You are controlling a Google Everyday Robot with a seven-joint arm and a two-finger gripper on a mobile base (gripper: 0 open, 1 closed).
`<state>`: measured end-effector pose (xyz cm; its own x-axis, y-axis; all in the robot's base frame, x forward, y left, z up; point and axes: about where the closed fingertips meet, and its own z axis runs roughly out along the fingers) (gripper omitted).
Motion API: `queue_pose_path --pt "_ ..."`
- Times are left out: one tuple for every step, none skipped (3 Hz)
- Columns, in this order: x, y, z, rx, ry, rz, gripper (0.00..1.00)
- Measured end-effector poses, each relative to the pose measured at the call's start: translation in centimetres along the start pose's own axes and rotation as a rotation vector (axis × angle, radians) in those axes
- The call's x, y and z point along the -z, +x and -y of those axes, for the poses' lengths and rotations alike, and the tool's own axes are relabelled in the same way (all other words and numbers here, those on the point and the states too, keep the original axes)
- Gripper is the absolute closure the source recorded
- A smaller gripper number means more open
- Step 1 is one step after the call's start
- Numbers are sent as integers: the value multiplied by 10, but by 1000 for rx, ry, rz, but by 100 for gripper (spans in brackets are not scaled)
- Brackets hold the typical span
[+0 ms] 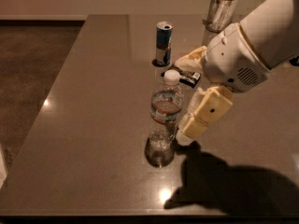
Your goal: Knock water bottle over
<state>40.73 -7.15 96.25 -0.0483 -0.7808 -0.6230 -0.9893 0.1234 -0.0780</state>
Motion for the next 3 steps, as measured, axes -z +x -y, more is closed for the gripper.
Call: queue_pose_path --pt "-16 -15 -3 3 -30 66 0" --pt "-27 -19 -5 1 -47 88 16" --pt "-27 -18 -3 -12 -36 103 40"
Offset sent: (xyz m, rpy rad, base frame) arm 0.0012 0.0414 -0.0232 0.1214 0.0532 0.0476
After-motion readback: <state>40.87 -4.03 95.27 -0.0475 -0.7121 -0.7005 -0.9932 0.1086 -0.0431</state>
